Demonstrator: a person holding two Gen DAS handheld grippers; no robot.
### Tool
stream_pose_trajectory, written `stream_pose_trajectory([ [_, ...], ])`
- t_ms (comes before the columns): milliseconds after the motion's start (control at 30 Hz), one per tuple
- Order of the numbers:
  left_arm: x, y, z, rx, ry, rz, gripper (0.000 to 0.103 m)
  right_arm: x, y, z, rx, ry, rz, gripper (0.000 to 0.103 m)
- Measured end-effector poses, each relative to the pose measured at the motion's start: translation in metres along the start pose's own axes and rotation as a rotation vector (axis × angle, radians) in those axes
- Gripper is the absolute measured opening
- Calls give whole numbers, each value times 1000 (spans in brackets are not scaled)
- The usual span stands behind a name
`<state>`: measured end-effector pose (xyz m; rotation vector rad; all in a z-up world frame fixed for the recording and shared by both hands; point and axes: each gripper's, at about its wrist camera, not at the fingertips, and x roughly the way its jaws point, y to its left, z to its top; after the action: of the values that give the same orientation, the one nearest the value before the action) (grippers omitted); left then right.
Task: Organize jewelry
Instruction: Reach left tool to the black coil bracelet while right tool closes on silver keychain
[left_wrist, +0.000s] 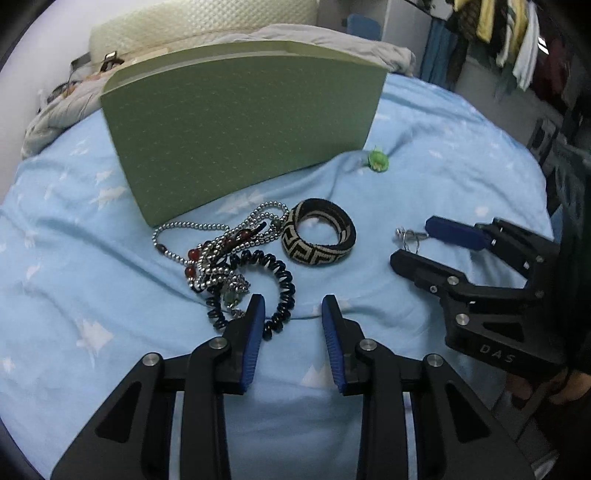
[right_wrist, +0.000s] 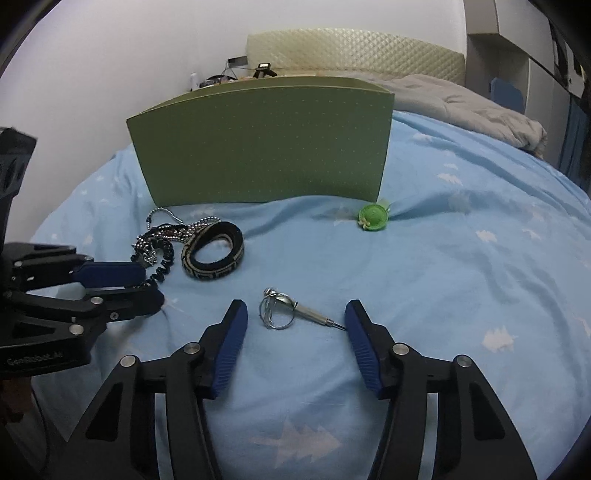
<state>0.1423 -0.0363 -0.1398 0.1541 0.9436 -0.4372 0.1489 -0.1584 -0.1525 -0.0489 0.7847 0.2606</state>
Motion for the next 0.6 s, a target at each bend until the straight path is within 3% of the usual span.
stream_pose_trajectory([
  [233, 6, 3, 3, -7, 22, -21, 26, 0, -1, 0, -11, 8, 49, 30],
  [400, 7, 0, 2, -15, 18, -33, 10, 0, 4, 4, -50, 28, 77, 10],
  [600, 5, 0, 4, -56, -1, -45, 8, 0, -1, 9, 7, 45, 104, 8],
])
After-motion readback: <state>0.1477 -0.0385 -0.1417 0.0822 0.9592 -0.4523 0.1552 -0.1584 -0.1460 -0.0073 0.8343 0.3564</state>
